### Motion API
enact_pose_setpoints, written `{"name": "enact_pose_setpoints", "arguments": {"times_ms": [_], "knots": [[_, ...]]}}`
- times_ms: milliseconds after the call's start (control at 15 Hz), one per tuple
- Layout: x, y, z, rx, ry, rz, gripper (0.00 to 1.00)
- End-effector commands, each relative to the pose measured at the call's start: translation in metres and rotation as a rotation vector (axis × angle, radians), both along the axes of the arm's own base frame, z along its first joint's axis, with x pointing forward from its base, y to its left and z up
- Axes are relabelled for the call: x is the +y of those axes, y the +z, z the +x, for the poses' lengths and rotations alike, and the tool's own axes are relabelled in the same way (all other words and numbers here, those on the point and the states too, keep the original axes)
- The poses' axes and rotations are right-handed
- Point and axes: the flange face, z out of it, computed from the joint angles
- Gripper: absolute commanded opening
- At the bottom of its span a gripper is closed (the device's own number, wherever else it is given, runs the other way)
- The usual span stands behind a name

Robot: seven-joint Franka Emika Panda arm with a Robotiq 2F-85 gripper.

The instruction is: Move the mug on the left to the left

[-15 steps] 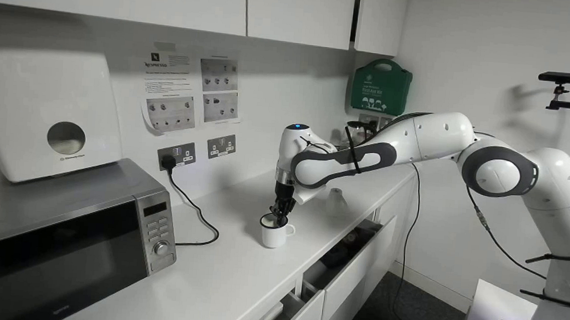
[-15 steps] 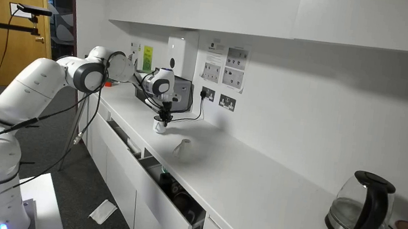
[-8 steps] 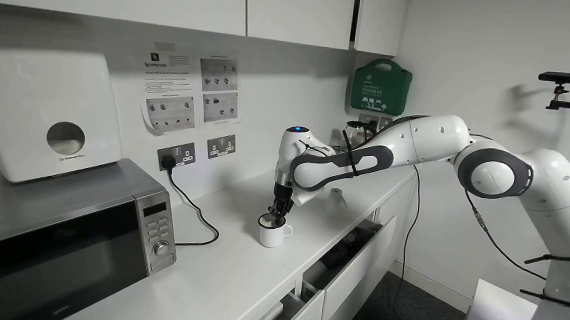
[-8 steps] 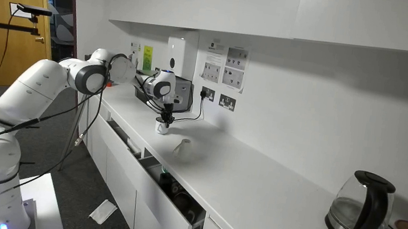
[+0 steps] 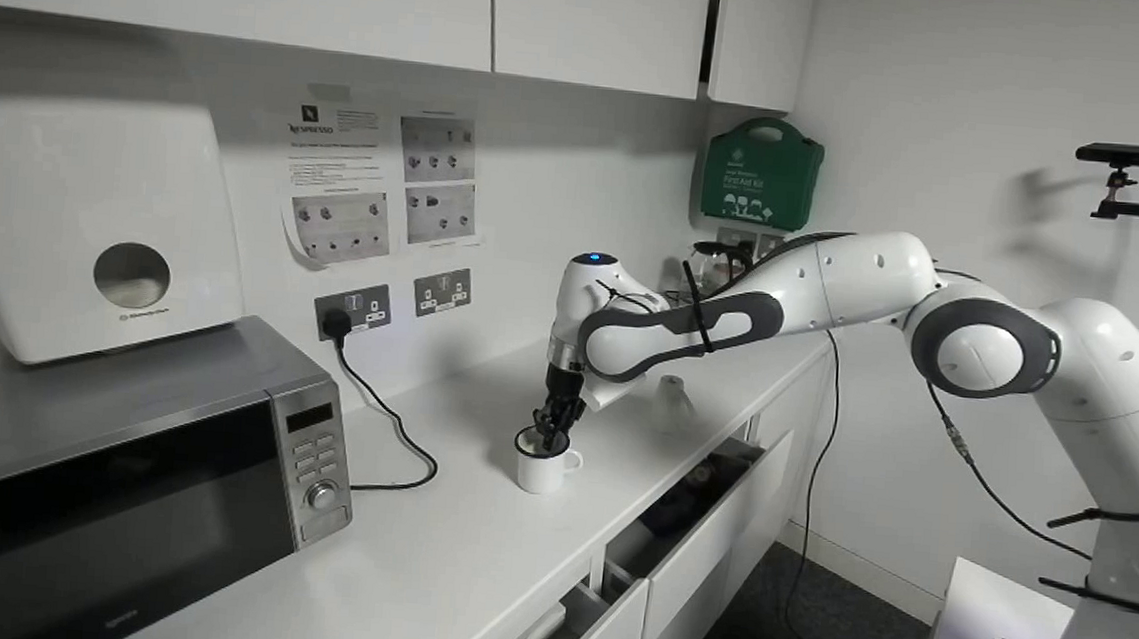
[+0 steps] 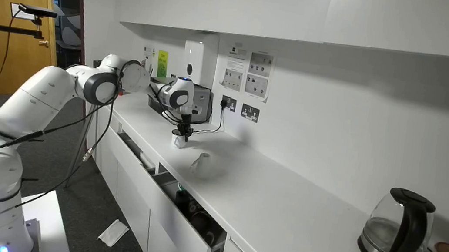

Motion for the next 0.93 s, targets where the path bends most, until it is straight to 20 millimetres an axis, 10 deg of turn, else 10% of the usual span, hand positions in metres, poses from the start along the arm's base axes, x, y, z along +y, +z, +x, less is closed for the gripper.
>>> {"name": "enact_pose_setpoints", "arguments": {"times_ms": [0,267,867], "knots": [[-0.005,0.008,0.006,-0.006,0.008,0.029,0.69],[-0.012,0.021,0.003,-0.002,-0.011,0.052,1.00],[-0.041,0.108,-0.013,-0.091,-0.104,0.186,1.00]]}}
